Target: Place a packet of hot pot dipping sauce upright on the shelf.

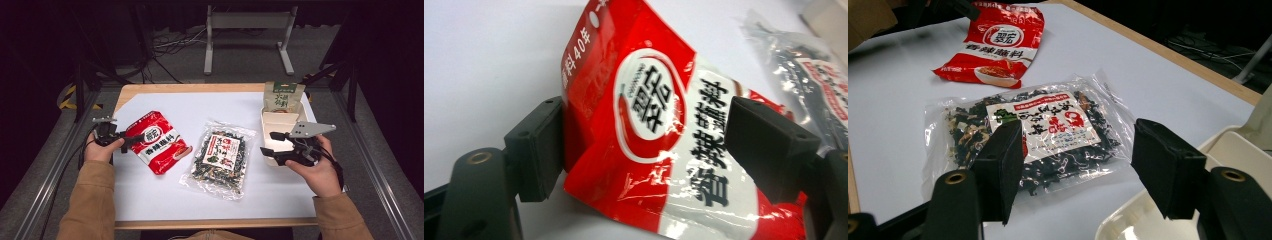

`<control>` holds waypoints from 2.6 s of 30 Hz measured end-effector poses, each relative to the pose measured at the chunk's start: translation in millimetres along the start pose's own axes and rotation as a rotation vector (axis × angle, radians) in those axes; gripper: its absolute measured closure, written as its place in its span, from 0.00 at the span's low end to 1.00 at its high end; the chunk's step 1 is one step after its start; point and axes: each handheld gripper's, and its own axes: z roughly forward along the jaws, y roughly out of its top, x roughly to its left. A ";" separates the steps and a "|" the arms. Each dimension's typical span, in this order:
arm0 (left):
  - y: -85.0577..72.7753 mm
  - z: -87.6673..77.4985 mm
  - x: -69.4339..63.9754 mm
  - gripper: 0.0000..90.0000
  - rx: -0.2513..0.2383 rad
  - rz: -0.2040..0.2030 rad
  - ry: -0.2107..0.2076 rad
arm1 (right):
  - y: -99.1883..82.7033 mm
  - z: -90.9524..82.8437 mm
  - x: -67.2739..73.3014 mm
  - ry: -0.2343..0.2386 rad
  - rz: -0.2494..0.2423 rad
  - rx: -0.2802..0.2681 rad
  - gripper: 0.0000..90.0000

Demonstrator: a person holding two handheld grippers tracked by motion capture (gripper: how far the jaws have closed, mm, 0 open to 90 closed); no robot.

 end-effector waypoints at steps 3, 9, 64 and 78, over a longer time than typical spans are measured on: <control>0.1 -3.3 -3.7 0.29 -0.003 0.019 -0.039 | 0.5 2.7 0.5 0.008 -0.008 -0.002 0.42; -0.9 5.1 -14.6 0.30 0.061 0.094 -0.021 | 0.9 6.3 1.4 0.019 -0.017 0.000 0.42; 34.3 -71.9 -121.0 0.98 -0.005 0.296 -0.091 | 7.4 7.5 5.6 0.044 -0.175 0.044 0.64; 36.5 -97.6 -145.8 0.98 -0.011 0.392 -0.118 | 10.2 11.6 12.1 0.073 -0.179 0.048 0.64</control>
